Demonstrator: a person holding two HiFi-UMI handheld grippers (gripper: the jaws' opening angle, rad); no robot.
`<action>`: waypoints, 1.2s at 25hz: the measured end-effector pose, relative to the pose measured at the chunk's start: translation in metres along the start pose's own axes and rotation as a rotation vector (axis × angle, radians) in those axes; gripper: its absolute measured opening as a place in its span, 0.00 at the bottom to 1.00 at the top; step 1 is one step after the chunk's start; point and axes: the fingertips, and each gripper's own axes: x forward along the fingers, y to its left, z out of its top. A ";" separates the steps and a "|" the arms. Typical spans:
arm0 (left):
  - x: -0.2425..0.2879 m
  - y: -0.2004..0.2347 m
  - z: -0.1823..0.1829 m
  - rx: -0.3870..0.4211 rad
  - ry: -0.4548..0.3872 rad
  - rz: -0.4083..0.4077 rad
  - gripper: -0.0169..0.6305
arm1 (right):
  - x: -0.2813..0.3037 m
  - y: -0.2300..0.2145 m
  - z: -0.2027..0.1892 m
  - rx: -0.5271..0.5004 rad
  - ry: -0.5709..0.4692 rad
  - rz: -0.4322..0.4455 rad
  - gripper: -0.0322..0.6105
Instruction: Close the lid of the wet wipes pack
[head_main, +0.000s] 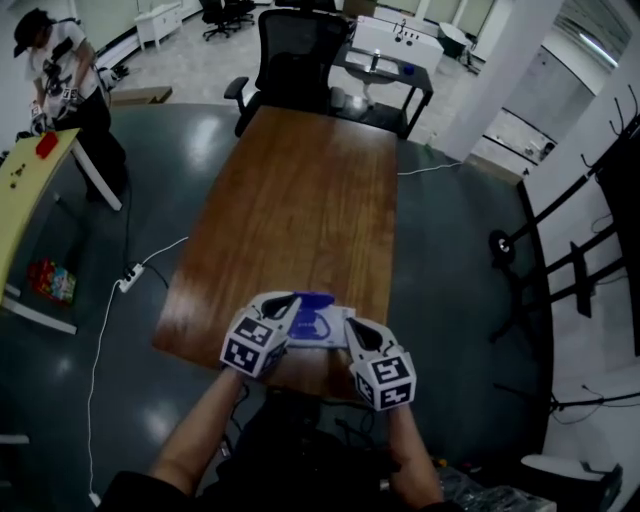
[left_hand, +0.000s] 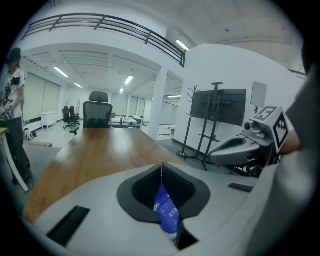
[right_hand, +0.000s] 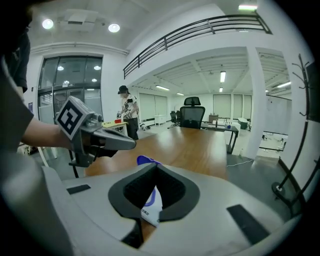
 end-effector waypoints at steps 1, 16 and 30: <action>0.005 0.005 0.001 0.003 0.011 -0.010 0.04 | 0.001 0.000 -0.001 0.004 0.011 -0.006 0.07; 0.032 0.010 -0.030 -0.007 0.196 -0.158 0.04 | 0.012 -0.018 0.001 0.071 0.047 -0.094 0.07; 0.015 -0.022 -0.097 -0.073 0.333 -0.125 0.03 | 0.056 0.024 -0.046 0.015 0.162 0.167 0.07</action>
